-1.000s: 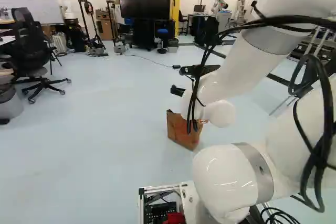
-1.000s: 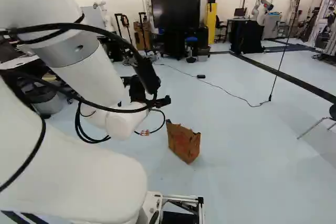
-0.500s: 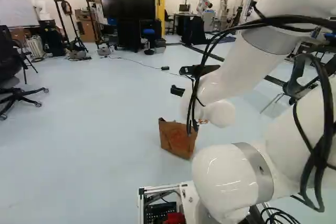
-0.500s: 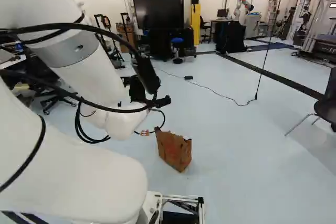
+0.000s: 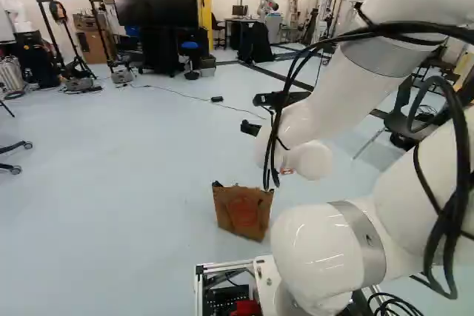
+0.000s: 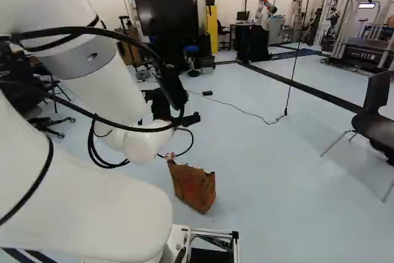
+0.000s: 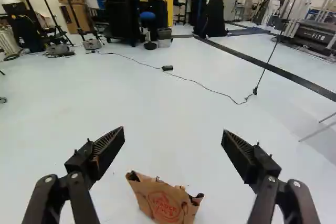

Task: Pick up the grocery bag from the ground

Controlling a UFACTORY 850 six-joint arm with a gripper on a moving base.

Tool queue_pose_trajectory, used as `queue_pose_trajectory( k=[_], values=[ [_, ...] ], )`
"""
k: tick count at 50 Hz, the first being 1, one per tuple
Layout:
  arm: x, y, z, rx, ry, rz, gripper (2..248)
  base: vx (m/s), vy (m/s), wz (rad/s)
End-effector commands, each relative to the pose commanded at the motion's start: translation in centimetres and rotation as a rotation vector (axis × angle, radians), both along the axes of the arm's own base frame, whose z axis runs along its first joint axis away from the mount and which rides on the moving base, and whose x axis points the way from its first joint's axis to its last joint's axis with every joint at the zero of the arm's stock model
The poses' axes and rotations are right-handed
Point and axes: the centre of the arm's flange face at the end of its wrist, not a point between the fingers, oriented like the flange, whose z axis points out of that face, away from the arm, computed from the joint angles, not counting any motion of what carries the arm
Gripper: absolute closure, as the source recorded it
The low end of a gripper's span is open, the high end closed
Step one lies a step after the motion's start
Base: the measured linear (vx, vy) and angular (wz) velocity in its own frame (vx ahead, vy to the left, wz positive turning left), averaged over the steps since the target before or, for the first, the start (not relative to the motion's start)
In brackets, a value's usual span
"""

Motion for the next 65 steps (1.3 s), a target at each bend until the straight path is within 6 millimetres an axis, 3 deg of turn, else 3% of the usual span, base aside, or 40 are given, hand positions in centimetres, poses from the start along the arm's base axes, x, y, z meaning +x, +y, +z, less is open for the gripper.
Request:
queue_pose_trajectory(
  k=[3,4,36,65],
  values=[
    [0.0,0.0,0.0,0.000,0.000,0.000,3,0.210,-0.034,-0.206],
    [1.0,-0.1,0.1,0.006,0.012,-0.015,3,0.190,-0.014,-0.198],
    [7.5,-0.6,-0.1,0.040,0.113,-0.094,3,0.012,-0.003,-0.012],
    [13.4,-0.5,-4.1,0.047,0.344,-0.096,3,0.000,0.000,0.000]
  ],
)
